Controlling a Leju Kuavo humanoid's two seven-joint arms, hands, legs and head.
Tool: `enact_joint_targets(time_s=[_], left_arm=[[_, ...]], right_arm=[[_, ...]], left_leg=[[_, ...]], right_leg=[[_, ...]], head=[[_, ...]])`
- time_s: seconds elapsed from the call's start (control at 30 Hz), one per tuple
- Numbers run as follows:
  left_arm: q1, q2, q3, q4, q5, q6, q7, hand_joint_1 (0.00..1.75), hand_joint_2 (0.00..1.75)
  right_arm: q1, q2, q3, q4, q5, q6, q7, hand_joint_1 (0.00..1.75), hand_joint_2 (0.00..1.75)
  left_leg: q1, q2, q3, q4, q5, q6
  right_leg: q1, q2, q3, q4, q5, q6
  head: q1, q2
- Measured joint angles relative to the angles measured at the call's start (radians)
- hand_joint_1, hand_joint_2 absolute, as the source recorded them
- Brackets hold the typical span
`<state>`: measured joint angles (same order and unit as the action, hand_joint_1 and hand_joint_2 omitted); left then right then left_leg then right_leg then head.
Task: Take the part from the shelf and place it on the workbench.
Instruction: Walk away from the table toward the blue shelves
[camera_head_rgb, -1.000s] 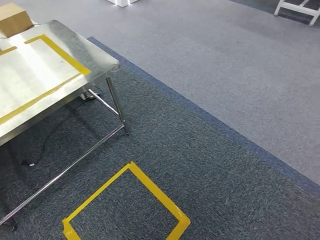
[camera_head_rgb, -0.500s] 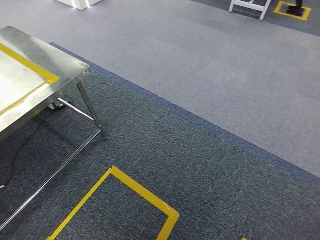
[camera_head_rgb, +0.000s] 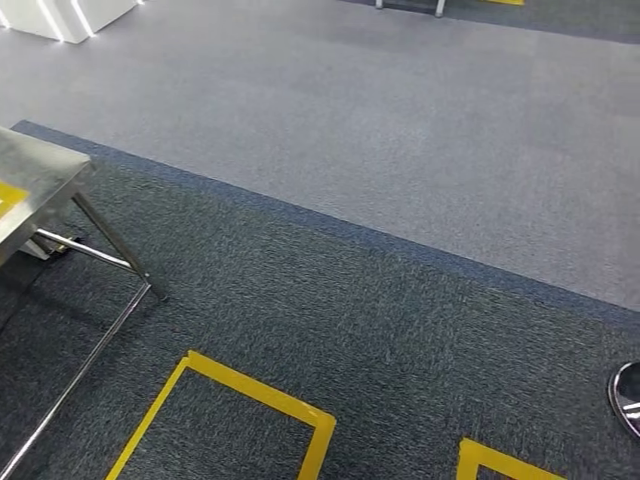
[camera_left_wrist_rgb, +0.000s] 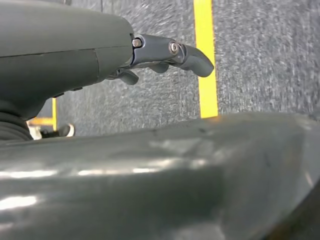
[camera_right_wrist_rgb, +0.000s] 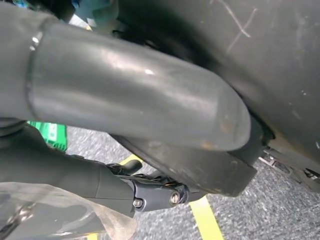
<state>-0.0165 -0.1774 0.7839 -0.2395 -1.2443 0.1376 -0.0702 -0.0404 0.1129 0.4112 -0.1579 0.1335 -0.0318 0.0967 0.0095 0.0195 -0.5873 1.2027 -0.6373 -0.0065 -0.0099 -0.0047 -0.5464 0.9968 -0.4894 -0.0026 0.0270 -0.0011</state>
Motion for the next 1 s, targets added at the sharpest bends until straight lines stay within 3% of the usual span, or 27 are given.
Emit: enact_joint_targets(time_s=[0.03,0.07,0.1,0.13,0.2,0.27,0.33,0.37,0.5,0.6,0.63,0.67,0.73,0.77,0.8,0.87,0.9,0.93,1.0], left_arm=[[0.002,0.000,0.000,0.000,-0.001,0.000,0.000,0.00,0.00],[0.004,0.000,0.000,0.000,-0.002,0.000,0.000,0.00,0.00],[0.006,0.000,0.000,0.000,-0.004,0.000,0.000,0.00,0.00],[0.006,0.000,0.000,0.000,-0.005,0.000,0.000,0.00,0.00],[0.006,0.000,0.000,0.000,-0.008,0.001,0.001,0.00,0.00],[0.005,0.001,0.000,0.001,-0.010,0.003,0.003,0.00,0.00],[0.004,0.001,-0.001,0.001,-0.011,0.004,0.004,0.00,0.00],[0.003,0.000,-0.002,0.001,-0.011,0.004,0.005,0.00,0.00],[0.002,-0.002,-0.003,0.001,-0.012,0.005,0.005,0.00,0.00],[0.002,-0.002,-0.003,0.001,-0.012,0.005,0.005,0.00,0.00],[0.002,-0.002,-0.003,0.002,-0.012,0.005,0.005,0.00,0.00],[0.004,-0.002,-0.003,0.002,-0.012,0.005,0.005,0.00,0.00],[0.004,-0.002,-0.005,0.002,-0.016,0.004,0.009,0.00,0.00],[0.004,-0.002,-0.006,0.002,-0.019,0.003,0.011,0.00,0.00],[0.002,-0.002,-0.007,0.002,-0.022,0.002,0.013,0.00,0.00],[0.001,-0.002,-0.007,0.003,-0.024,0.002,0.014,0.00,0.00],[-0.001,-0.002,-0.008,0.003,-0.024,0.002,0.014,0.00,0.00],[-0.002,-0.002,-0.009,0.003,-0.025,0.002,0.014,0.00,0.00],[-0.003,-0.002,-0.012,0.003,-0.026,0.002,0.014,0.00,0.00]], right_arm=[[0.000,0.000,0.000,0.000,0.000,0.000,0.000,0.00,0.00],[-0.001,0.000,0.000,0.000,0.000,0.001,0.000,0.00,0.00],[-0.001,0.000,0.000,0.000,0.000,0.001,0.000,0.00,0.00],[-0.002,0.000,0.000,0.000,0.000,0.001,0.000,0.00,0.00],[-0.005,0.002,0.000,0.000,0.000,0.002,0.000,0.00,0.00],[-0.009,0.003,0.000,0.000,0.000,0.002,0.000,0.00,0.00],[-0.009,0.004,0.000,-0.001,0.000,0.002,-0.001,0.00,0.00],[-0.008,0.004,0.000,-0.001,0.000,0.002,-0.001,0.00,0.00],[-0.007,0.004,0.000,0.000,0.000,-0.001,0.002,0.00,0.00],[-0.008,0.004,0.000,0.000,0.000,-0.001,0.002,0.00,0.00],[-0.008,0.004,0.000,0.000,0.000,0.000,0.002,0.00,0.00],[-0.009,0.003,0.000,-0.001,0.000,0.000,0.001,0.00,0.00],[-0.008,0.001,0.000,-0.001,0.000,0.002,0.004,0.00,0.00],[-0.007,0.000,0.000,-0.001,0.000,0.002,0.005,0.00,0.00],[-0.003,0.000,0.000,-0.001,0.000,0.003,0.007,0.00,0.00],[0.002,-0.001,0.000,-0.001,0.000,0.003,0.007,0.00,0.00],[0.004,-0.001,0.000,-0.001,0.000,0.004,0.007,0.00,0.00],[0.005,-0.001,0.000,-0.001,0.000,0.004,0.006,0.00,0.00],[0.003,-0.001,0.000,-0.001,0.000,0.005,0.005,0.00,0.00]], left_leg=[[0.000,-0.008,-0.028,0.059,-0.019,0.001],[0.000,-0.011,-0.044,0.088,-0.018,0.003],[0.000,-0.014,-0.042,0.078,0.003,0.005],[0.000,-0.021,-0.024,0.030,0.040,0.010],[0.000,-0.063,0.028,-0.102,0.113,0.021],[0.000,-0.097,0.057,-0.178,0.133,0.025],[-0.001,-0.087,0.061,-0.192,0.130,0.025],[0.000,-0.076,0.062,-0.197,0.133,0.029],[0.004,-0.047,0.067,-0.210,0.141,0.037],[0.004,-0.044,0.067,-0.210,0.141,0.039],[0.003,-0.039,0.067,-0.210,0.140,0.040],[0.002,-0.022,0.067,-0.210,0.140,0.041],[-0.002,0.032,0.071,-0.209,0.134,0.036],[-0.006,0.059,0.073,-0.207,0.131,0.031],[-0.008,0.076,0.075,-0.205,0.129,0.025],[-0.011,0.092,0.076,-0.203,0.128,0.018],[-0.009,0.092,0.076,-0.201,0.124,0.014],[-0.007,0.077,0.072,-0.188,0.111,0.009],[-0.003,0.028,0.045,-0.119,0.063,0.002]], right_leg=[[0.002,0.013,0.000,0.000,0.001,-0.002],[0.003,0.027,-0.001,0.000,0.001,-0.003],[0.005,0.041,0.000,0.001,0.002,-0.004],[0.006,0.055,0.001,0.001,0.002,-0.004],[0.008,0.080,0.002,0.005,0.001,-0.002],[0.006,0.102,-0.007,0.009,0.004,0.007],[0.003,0.122,-0.019,0.008,0.010,0.021],[0.002,0.119,-0.025,0.010,0.009,0.026],[0.008,0.056,-0.047,0.049,-0.023,0.035],[0.007,0.049,-0.055,0.063,-0.033,0.036],[0.007,0.041,-0.066,0.086,-0.047,0.038],[0.007,0.029,-0.094,0.149,-0.077,0.042],[0.007,-0.022,-0.063,0.124,-0.064,0.047],[0.007,-0.043,-0.036,0.089,-0.047,0.044],[0.008,-0.059,0.007,0.013,-0.015,0.038],[0.010,-0.048,0.008,0.003,-0.013,0.025],[0.009,-0.039,0.006,0.002,-0.012,0.019],[0.007,-0.030,0.005,0.002,-0.009,0.013],[0.005,-0.013,0.006,-0.001,-0.005,0.002]], head=[[0.000,0.000],[0.000,0.000],[0.000,0.000],[0.000,0.000],[0.000,0.000],[0.001,0.000],[0.000,0.000],[0.001,0.000],[0.005,0.000],[0.006,0.000],[0.006,0.000],[0.007,0.000],[0.007,0.000],[0.006,0.000],[0.006,0.000],[0.005,0.000],[0.006,0.000],[0.005,0.000],[0.002,0.000]])
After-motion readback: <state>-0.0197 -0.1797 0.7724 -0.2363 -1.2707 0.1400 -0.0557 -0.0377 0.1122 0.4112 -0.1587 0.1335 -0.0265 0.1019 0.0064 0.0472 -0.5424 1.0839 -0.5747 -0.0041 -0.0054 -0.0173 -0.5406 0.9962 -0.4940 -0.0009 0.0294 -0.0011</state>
